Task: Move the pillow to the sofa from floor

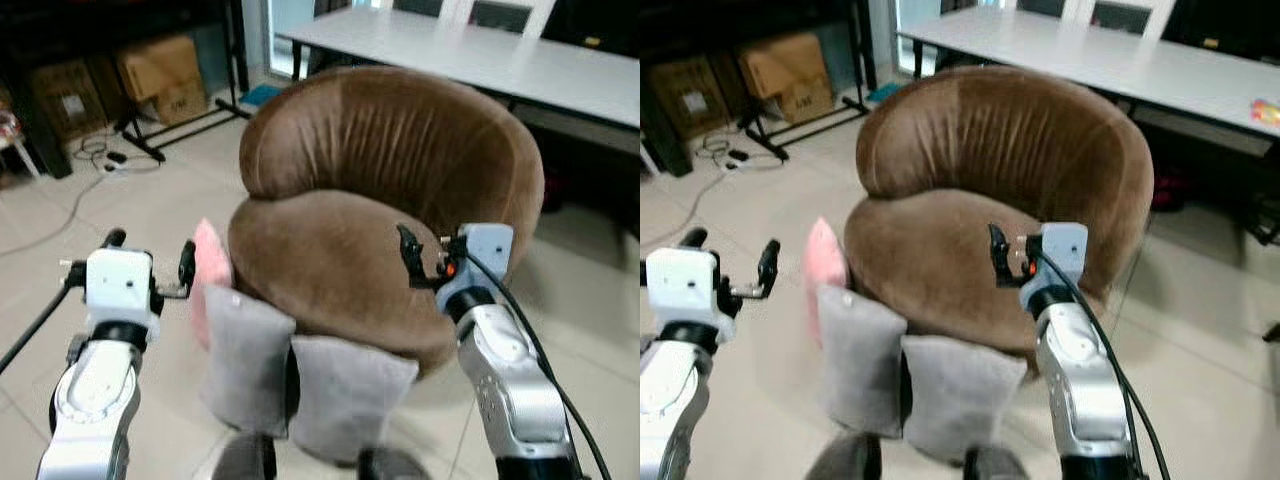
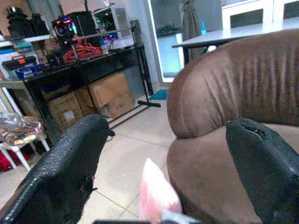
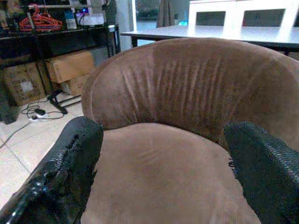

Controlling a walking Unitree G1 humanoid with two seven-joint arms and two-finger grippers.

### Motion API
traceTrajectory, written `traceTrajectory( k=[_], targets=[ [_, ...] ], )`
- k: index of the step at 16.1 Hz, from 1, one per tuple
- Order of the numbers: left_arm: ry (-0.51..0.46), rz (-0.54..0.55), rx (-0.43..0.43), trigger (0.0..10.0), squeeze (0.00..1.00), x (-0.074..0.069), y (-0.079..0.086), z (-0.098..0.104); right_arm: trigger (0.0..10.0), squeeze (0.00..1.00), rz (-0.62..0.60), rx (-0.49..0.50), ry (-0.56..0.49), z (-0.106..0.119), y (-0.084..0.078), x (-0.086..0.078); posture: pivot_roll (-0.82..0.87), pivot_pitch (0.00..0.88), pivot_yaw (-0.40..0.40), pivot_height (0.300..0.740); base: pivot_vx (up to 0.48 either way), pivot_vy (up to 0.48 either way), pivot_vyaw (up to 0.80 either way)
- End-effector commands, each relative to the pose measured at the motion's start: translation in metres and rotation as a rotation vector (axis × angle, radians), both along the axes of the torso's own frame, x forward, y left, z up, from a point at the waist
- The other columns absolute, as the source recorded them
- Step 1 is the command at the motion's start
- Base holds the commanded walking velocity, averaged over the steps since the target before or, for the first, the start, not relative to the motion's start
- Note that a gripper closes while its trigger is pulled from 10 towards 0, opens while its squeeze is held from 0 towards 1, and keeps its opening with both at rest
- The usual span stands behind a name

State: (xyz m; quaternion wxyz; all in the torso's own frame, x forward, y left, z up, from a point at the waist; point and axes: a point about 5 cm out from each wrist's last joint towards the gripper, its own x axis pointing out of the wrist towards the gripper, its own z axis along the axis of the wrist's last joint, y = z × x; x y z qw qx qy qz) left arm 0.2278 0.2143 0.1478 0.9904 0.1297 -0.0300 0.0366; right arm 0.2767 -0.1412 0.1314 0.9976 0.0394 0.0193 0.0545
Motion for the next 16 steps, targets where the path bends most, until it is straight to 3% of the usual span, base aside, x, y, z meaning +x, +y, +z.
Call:
traceTrajectory(
  k=[1,7,16],
  targets=[
    [0.008,0.007,-0.008,10.0,0.0,-0.0002,-0.0008,-0.0021,10.0,0.0,-0.011,-0.011,-0.008,0.0015,-0.0025,-0.0005,-0.08,0.0,-0.025,0.596,0.0,0.0,0.0],
    [0.004,-0.006,-0.024,10.0,0.0,-0.0022,-0.0009,-0.0033,10.0,0.0,0.007,-0.027,-0.003,0.0012,-0.0004,0.0005,-0.07,0.0,-0.031,0.592,0.0,0.0,0.0],
    [0.019,-0.009,-0.03,10.0,0.0,-0.0045,0.0002,-0.0055,10.0,0.0,-0.002,-0.061,0.031,-0.0038,-0.0014,0.0027,-0.07,0.0,-0.039,0.592,0.301,0.0,0.0]
  ],
)
